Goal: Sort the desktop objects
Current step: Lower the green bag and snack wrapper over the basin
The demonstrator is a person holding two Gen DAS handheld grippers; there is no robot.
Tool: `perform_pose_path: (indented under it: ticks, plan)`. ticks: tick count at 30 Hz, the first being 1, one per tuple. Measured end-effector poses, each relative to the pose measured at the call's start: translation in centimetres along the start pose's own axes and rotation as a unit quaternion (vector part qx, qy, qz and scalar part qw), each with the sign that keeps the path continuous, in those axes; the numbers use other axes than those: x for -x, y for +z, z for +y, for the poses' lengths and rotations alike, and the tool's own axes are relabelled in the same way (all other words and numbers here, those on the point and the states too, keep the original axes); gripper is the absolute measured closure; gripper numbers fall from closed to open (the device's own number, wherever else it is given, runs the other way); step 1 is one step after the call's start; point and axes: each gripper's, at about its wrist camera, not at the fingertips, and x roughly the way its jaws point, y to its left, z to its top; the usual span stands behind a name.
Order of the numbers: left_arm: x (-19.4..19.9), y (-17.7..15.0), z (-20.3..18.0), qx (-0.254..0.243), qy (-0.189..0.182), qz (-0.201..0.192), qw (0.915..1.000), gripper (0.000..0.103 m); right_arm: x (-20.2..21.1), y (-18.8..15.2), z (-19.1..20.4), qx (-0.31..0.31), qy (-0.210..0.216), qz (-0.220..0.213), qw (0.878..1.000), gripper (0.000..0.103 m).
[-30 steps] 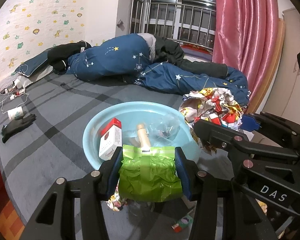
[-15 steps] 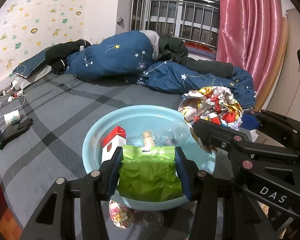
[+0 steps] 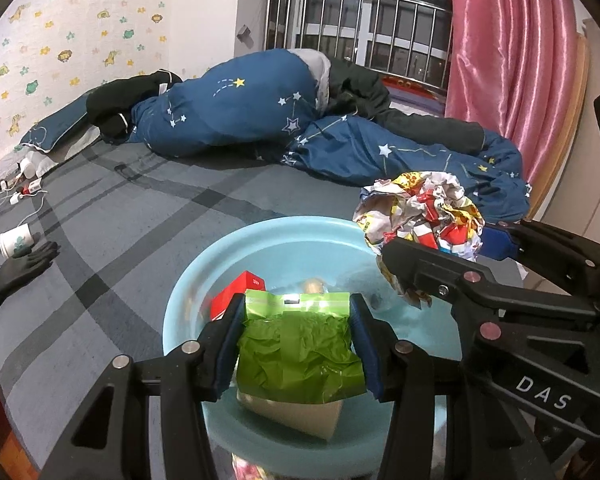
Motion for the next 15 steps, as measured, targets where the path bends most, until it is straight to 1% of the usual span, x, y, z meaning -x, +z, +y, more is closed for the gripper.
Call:
perform_pose_path:
  ticks: [9,15]
  plan:
    - [-3.5,0.2,0.8,0.003,-0.002,0.016,0.9999,0.048,-3.9,-0.1,-0.7,-0.009,0.008,0.013,1.0,0.057]
    - [-5.0,0.3,1.1,0.001,0.002,0.02,0.9998,0.048,-6.1,-0.2,-1.2,-0.019,0.016,0.019,1.0,0.057]
